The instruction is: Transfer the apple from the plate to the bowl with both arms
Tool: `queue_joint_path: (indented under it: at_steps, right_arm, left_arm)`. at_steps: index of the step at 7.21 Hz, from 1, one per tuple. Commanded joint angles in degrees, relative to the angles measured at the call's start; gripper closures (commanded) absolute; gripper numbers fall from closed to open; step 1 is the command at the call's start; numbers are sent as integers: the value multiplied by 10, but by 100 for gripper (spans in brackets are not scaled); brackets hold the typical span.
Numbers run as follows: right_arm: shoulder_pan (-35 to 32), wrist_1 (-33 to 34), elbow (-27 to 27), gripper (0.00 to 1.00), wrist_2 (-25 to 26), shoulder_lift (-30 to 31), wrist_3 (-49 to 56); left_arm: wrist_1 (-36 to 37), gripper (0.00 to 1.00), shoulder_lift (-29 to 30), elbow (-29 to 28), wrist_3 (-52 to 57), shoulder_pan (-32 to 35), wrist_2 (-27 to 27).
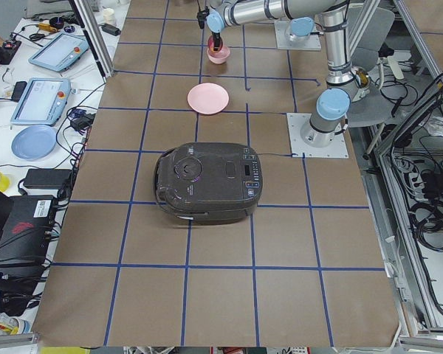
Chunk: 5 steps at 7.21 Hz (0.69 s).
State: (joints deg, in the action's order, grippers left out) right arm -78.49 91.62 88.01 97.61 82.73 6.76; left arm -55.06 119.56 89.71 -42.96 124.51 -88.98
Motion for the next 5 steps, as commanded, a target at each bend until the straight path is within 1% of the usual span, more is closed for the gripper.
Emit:
queue_joint_path:
  at_steps: [1,2,4,5]
  right_arm:
    - [-2,0,0,0,-4,13,1]
    - [-2,0,1,0,-8,16,1]
    - [-1,1,0,0,-12,16,1]
    - [-2,2,-4,0,-11,16,1]
  left_arm:
    - [0,90,9,3,2,3,-21]
    - [0,89,9,4,2,4,-22]
    - [0,83,9,4,2,5,-22]
    - [0,69,15,5,-2,5,-22]
